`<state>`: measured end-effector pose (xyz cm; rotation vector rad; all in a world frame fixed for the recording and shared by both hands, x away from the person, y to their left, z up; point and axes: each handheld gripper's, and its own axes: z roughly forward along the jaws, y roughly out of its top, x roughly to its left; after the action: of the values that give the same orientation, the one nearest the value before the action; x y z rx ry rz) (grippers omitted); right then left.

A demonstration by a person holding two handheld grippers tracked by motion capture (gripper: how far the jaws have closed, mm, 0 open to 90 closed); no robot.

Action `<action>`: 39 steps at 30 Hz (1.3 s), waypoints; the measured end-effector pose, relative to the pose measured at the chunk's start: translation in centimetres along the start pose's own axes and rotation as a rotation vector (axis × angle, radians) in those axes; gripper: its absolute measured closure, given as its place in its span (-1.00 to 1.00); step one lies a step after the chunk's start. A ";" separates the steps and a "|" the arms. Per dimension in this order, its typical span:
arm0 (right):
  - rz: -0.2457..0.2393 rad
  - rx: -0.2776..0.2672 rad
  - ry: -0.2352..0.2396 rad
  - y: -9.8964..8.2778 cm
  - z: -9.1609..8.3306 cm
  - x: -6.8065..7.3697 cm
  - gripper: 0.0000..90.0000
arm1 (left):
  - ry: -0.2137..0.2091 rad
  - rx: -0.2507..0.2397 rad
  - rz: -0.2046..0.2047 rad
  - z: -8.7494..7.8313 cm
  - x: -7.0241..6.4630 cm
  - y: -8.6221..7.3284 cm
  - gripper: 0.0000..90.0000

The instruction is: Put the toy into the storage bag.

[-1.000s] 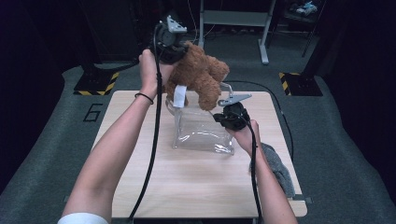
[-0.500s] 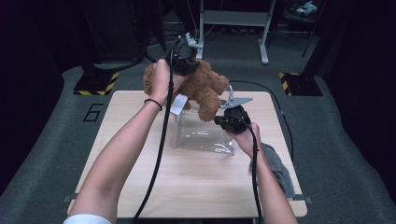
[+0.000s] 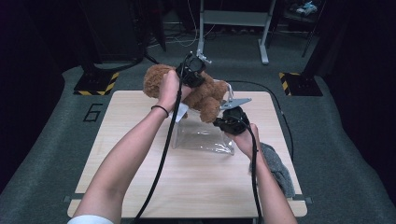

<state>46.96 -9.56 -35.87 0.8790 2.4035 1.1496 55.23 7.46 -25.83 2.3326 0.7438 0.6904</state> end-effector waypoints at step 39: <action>0.029 0.011 -0.009 0.3 0.1 -0.4 0.97 | 0.037 -0.094 -0.486 -4.5 11.9 -10.0 -0.75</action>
<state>47.40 -9.61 -35.65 0.9235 2.3995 1.1413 57.51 23.43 -25.91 1.9470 1.2106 0.5346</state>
